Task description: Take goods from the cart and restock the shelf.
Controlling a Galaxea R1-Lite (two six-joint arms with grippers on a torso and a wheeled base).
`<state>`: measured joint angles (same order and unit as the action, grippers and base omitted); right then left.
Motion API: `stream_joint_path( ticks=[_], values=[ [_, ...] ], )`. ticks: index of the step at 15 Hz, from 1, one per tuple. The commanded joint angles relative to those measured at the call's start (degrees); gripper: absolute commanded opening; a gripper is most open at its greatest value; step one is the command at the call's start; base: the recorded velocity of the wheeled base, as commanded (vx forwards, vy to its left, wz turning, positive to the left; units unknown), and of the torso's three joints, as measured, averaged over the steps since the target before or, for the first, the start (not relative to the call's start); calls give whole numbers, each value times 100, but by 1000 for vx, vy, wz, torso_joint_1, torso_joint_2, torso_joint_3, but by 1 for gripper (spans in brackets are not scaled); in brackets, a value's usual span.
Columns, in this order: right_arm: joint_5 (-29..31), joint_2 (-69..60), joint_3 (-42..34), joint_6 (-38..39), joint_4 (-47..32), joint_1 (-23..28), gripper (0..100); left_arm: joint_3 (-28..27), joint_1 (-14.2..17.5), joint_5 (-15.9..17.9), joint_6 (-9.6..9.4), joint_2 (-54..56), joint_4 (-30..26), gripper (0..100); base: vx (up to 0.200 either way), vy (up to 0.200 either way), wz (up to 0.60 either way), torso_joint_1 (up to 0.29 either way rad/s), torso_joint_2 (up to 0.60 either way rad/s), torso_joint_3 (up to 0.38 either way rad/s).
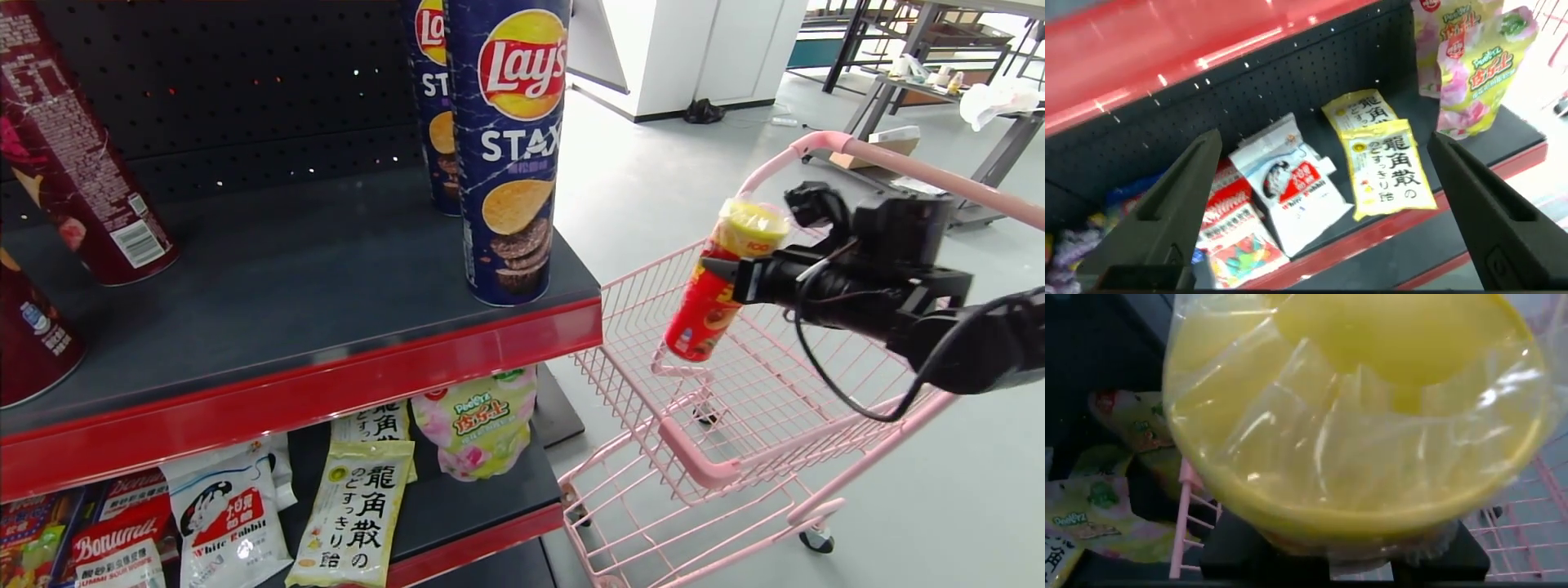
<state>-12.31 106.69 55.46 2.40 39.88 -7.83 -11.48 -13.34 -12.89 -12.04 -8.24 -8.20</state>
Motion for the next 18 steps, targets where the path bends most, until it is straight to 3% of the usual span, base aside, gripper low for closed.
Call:
stream_joint_path(
  ticks=[1,3,5,7,10,13,18],
  values=[
    [10,-2223,-70,-477,-1535,475,0,-161,-2,23,-175,-99,3,100,0,0,0,0,0,0],
    [335,-3075,-96,-662,-2625,589,0,-346,-2,32,-175,-380,21,100,0,0,0,0,0,0],
    [634,-4288,-404,-952,-4190,589,0,-592,-2,32,-184,-723,47,100,0,0,0,0,0,0],
    [730,-5044,-1098,-961,-4225,651,0,-759,-2,14,-219,-960,47,100,0,0,0,0,0,0],
    [792,-5721,-1661,-978,-4251,730,0,-750,-2,-21,-545,-1030,38,100,0,0,0,0,0,0],
    [932,-6002,-2021,-1066,-4260,765,0,-733,7,-56,-562,-1030,38,100,0,0,0,0,0,0],
    [932,-6073,-2144,-1216,-4269,765,0,-706,7,-56,-562,-995,38,100,-200,0,0,4,2,5]
  ],
)
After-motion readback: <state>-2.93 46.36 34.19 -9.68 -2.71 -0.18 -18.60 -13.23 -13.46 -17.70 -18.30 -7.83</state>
